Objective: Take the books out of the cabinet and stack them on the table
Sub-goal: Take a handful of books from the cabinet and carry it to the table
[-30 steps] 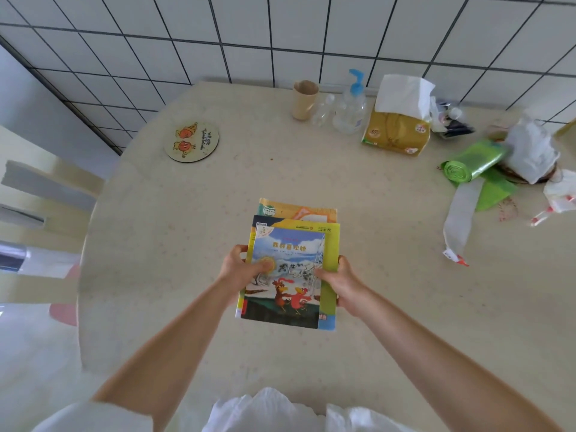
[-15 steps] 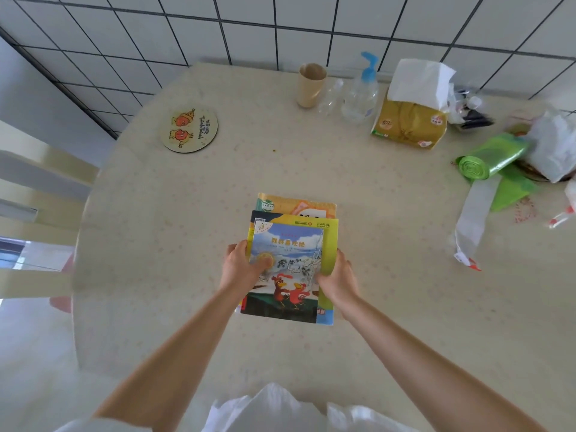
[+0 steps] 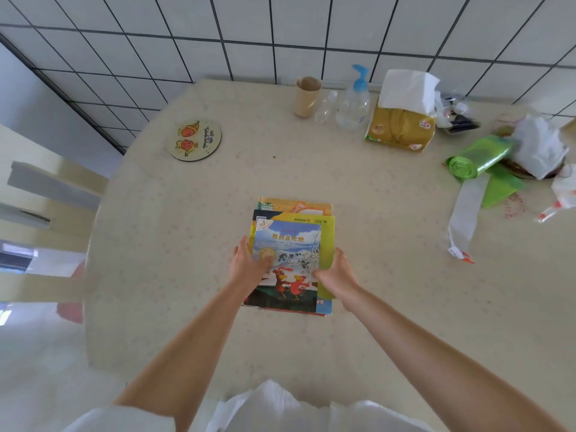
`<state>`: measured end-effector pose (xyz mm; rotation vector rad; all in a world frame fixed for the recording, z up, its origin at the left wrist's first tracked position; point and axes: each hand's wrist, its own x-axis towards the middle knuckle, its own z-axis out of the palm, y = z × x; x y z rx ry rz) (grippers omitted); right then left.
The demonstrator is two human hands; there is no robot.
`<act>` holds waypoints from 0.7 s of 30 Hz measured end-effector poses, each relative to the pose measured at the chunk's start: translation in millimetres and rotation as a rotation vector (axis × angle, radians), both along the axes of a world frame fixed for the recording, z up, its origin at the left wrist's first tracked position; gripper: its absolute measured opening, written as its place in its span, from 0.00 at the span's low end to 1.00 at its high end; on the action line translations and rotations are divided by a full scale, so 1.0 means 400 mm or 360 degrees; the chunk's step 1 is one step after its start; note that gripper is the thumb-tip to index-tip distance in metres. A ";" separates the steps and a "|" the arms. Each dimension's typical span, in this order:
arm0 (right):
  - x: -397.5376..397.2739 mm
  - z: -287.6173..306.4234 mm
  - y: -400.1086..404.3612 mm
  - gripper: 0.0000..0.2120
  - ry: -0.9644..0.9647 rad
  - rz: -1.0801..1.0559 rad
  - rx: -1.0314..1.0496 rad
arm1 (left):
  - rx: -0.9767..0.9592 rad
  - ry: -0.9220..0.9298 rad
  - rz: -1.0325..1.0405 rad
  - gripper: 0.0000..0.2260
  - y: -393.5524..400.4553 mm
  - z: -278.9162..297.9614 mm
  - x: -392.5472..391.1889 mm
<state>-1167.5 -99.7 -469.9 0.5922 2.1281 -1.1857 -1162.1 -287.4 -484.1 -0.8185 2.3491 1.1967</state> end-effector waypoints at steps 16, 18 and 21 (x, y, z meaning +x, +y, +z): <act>0.231 0.110 0.103 0.29 0.0462 0.0009 0.0093 | 0.0026 0.0550 -0.0172 0.19 0.085 0.101 0.196; 0.280 0.108 0.118 0.27 0.0486 -0.0036 0.0130 | 0.0093 0.0525 -0.0259 0.18 0.116 0.107 0.234; 0.376 0.098 0.127 0.22 0.0524 -0.0154 0.0187 | 0.0178 0.0532 -0.0425 0.16 0.151 0.110 0.296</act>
